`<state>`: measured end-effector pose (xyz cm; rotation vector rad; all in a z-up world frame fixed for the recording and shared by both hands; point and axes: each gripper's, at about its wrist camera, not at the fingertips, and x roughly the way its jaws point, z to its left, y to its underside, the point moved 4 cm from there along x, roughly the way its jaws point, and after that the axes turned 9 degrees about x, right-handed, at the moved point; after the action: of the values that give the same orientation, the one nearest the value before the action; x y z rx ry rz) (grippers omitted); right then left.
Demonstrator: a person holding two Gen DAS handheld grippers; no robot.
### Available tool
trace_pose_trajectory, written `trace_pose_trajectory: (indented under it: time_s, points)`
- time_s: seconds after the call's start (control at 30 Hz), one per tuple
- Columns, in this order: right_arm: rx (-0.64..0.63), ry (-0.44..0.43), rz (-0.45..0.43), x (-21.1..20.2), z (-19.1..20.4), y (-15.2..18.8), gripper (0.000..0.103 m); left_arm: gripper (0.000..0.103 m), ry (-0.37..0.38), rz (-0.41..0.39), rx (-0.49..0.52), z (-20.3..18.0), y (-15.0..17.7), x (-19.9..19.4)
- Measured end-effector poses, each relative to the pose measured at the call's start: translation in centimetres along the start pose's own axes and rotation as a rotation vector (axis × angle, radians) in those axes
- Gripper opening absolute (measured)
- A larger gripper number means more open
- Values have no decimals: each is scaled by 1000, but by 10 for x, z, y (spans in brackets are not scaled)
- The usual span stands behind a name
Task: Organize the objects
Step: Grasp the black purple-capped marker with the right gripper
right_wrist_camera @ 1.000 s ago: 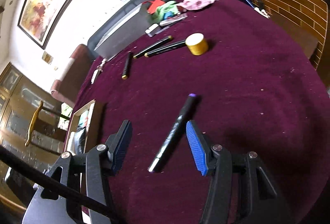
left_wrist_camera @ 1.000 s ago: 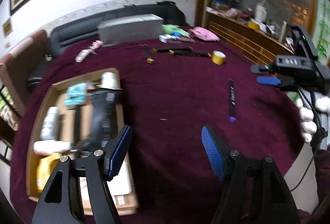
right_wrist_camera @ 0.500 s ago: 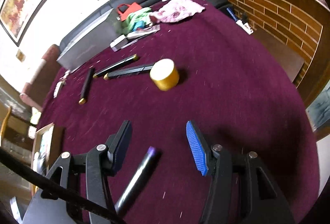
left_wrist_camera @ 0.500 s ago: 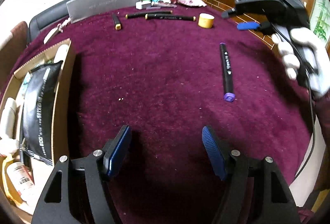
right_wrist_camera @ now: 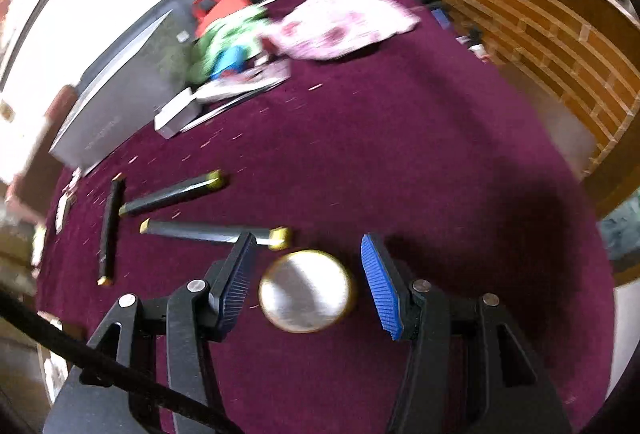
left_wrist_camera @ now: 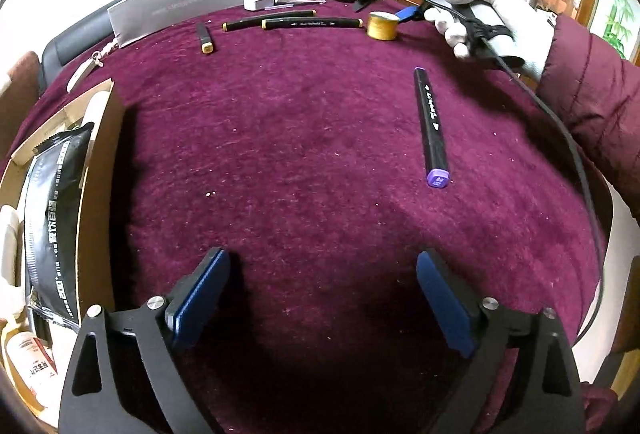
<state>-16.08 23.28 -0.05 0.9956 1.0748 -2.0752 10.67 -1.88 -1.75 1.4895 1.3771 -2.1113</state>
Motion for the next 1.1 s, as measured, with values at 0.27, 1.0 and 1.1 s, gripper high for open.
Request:
trace_pose_trajectory:
  time_s: [0.27, 1.0, 1.1]
  points:
    - [-353, -359, 378, -13, 75, 80, 55, 96, 20, 1, 0, 0, -1, 1]
    - [-443, 267, 157, 39, 92, 38, 23, 101, -1, 28, 34, -6, -4, 5]
    - [-405, 257, 167, 31, 84, 39, 15, 101, -6, 33, 42, -7, -4, 6]
